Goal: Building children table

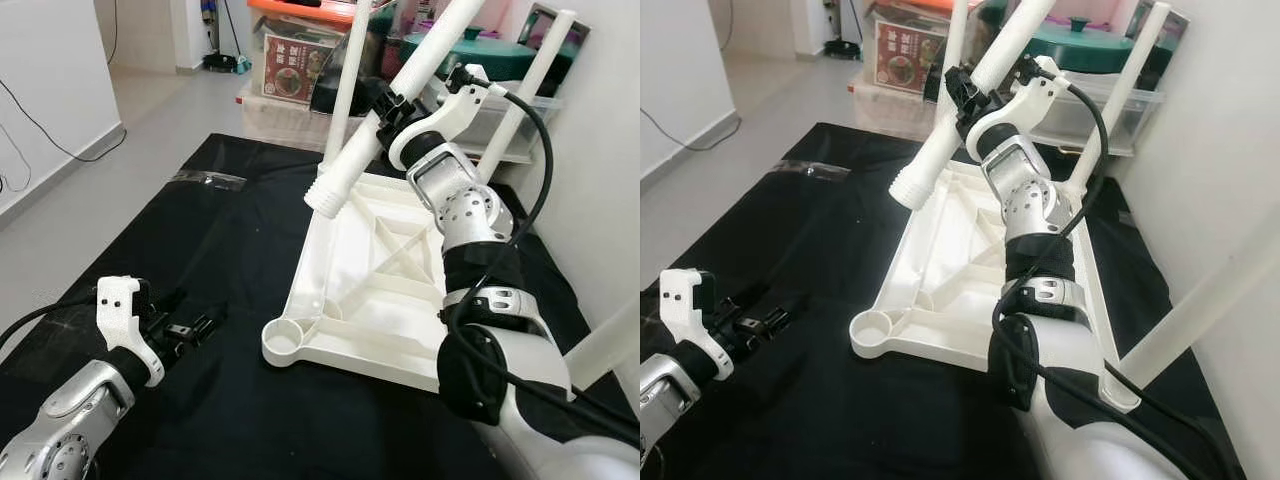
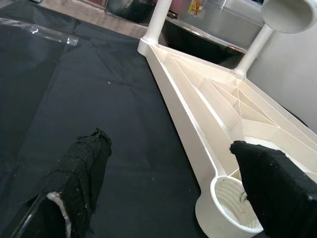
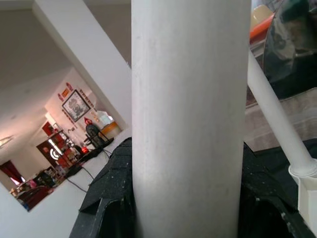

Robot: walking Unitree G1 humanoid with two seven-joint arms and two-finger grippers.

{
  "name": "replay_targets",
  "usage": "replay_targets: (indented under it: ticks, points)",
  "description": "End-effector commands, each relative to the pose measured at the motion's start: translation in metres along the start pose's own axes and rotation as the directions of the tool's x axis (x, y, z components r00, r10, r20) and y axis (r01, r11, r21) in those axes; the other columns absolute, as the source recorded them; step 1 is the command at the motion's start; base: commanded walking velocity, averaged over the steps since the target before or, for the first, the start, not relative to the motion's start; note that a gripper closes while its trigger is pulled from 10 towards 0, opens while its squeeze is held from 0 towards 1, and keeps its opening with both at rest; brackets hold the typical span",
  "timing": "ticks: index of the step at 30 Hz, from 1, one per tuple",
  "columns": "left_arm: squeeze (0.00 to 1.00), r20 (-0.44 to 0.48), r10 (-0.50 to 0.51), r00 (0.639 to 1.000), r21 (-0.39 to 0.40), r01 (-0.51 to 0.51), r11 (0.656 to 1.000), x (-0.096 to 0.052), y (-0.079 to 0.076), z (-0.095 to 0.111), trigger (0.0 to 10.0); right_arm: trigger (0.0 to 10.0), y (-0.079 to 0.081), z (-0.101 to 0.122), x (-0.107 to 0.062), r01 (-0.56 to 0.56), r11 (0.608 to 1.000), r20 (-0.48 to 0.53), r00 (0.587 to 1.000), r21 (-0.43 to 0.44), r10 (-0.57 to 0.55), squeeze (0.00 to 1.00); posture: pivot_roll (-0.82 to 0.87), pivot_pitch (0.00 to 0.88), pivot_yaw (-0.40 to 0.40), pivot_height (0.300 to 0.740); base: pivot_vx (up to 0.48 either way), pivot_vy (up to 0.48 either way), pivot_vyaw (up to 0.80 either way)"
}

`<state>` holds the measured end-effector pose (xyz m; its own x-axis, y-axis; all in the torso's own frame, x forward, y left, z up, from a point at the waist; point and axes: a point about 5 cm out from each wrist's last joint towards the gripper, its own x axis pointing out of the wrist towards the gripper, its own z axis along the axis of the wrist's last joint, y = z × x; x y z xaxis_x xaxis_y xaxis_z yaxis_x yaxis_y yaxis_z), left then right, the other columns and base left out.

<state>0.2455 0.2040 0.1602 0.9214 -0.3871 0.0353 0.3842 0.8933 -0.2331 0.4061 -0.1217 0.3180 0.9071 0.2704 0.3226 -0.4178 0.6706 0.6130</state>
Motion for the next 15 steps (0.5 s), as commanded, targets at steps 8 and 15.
replay_targets:
  ticks: [8,15]
  points:
    - [0.0,-0.003,-0.051,0.999,0.057,0.051,0.997,0.005,-0.009,0.0,10.0,0.0,0.006,-0.007,-0.003,-0.01,1.0,0.034,0.999,-0.013,0.01,0.0,0.15,0.0,-0.124,0.74,0.0,0.0,0.0]
    - [0.0,0.006,-0.076,0.997,0.089,0.075,0.993,0.01,-0.01,0.006,10.0,0.0,0.009,-0.017,-0.006,0.0,0.997,0.022,1.0,-0.074,0.002,0.0,0.15,0.0,-0.116,0.74,0.0,0.0,0.0]
